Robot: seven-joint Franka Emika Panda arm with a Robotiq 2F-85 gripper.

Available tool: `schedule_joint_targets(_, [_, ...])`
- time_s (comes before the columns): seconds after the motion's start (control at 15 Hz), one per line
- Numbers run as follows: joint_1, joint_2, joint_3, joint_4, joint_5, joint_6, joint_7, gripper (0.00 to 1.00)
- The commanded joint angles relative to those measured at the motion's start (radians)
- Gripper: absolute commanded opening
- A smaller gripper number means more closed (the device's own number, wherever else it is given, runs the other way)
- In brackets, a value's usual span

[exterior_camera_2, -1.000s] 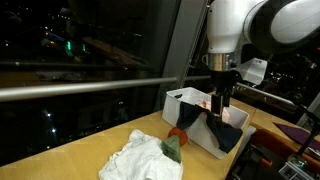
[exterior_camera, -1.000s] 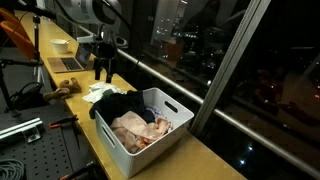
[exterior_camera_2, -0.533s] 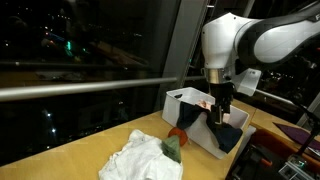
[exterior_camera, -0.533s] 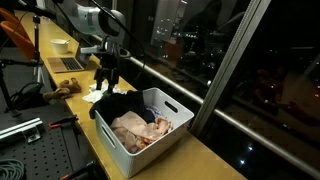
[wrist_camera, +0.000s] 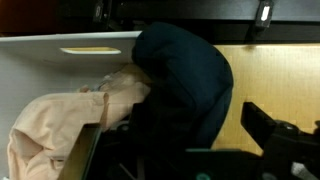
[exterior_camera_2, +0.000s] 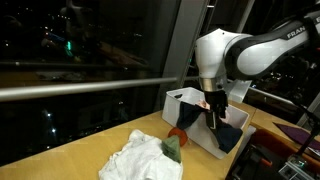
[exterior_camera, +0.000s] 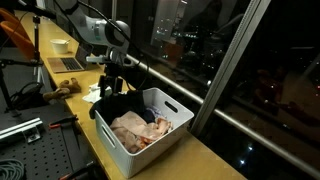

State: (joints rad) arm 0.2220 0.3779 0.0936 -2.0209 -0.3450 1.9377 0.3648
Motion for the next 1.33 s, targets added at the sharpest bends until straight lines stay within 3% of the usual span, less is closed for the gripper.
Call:
schedule_joint_targets(0.0, [0.029,0.046,-0.004,0.07,-0.016,-0.013,-0.002,1.0])
schedule_joint_targets(0.53, [0.062,0.095,-0.01,0.145,-0.016,-0.015,-0.007,1.0])
schedule_joint_targets(1.0, [0.054,0.096,-0.019,0.12,-0.013,0.0,-0.006,1.0])
schedule_joint_targets(1.07, [0.054,0.096,-0.02,0.121,-0.013,0.0,-0.006,0.75])
schedule_joint_targets(1.13, [0.055,0.098,-0.02,0.124,-0.013,-0.001,-0.006,0.74])
schedule_joint_targets(1.27, [0.056,0.101,-0.022,0.126,-0.014,-0.001,-0.006,0.58])
